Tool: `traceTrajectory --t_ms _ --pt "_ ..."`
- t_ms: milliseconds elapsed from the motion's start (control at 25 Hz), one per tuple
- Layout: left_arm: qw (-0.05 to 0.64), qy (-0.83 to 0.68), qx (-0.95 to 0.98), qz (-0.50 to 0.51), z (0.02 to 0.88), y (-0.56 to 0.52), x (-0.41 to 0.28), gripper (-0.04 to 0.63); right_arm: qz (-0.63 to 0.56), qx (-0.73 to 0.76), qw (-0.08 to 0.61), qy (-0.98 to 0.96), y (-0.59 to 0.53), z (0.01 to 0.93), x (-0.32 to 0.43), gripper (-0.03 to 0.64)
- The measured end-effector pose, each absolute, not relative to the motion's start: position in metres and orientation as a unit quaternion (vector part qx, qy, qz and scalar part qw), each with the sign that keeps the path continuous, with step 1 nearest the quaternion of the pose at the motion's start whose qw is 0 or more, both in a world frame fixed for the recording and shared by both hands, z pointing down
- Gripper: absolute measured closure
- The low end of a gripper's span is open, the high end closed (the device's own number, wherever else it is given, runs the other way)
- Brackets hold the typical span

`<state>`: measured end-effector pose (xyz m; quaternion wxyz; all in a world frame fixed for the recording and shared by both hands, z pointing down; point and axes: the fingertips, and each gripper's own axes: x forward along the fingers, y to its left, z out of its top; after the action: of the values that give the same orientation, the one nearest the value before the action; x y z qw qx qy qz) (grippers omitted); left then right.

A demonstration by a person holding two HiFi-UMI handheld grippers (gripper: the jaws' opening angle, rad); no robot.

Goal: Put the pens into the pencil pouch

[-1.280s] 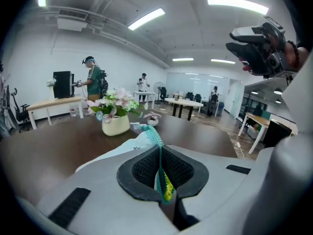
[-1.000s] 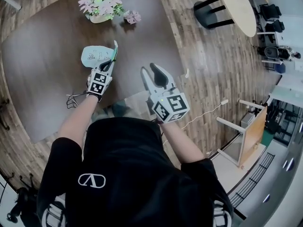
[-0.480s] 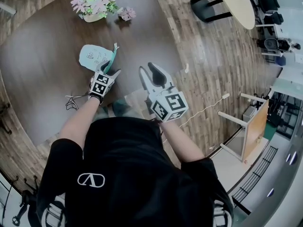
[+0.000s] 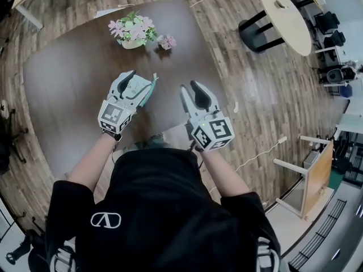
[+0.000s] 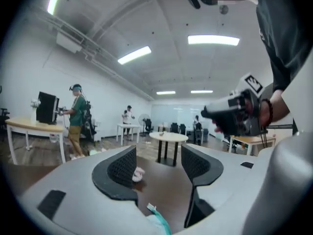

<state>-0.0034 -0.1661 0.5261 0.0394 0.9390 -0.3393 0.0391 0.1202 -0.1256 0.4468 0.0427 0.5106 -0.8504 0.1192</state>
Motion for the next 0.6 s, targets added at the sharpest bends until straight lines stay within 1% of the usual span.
traceTrajectory --t_ms 120,240,320,400,520,600 --pt "0.008 -0.366 0.931 -0.014 0.456 -0.159 -0.033 0.34 0.1 0.5 0.028 -0.86 -0.128 0.43 0.112 0.48" --pt "-0.024 -0.386 0.921 -0.039 0.406 -0.143 -0.06 0.402 0.074 0.486 0.016 -0.871 -0.13 0.416 0.1 0.482" --pt "-0.047 -0.399 0.914 -0.048 0.383 -0.13 -0.073 0.504 0.056 0.48 0.009 -0.875 -0.13 0.408 0.092 0.485" --pt "-0.069 -0.416 0.905 -0.051 0.368 -0.117 -0.081 0.564 0.041 0.481 0.003 -0.876 -0.128 0.402 0.087 0.504" --pt "-0.083 -0.439 0.893 -0.05 0.359 -0.102 -0.09 0.591 0.02 0.482 -0.006 -0.876 -0.121 0.394 0.081 0.545" --pt "-0.08 -0.452 0.887 -0.052 0.361 -0.096 -0.095 0.591 0.005 0.483 -0.009 -0.876 -0.116 0.392 0.077 0.581"
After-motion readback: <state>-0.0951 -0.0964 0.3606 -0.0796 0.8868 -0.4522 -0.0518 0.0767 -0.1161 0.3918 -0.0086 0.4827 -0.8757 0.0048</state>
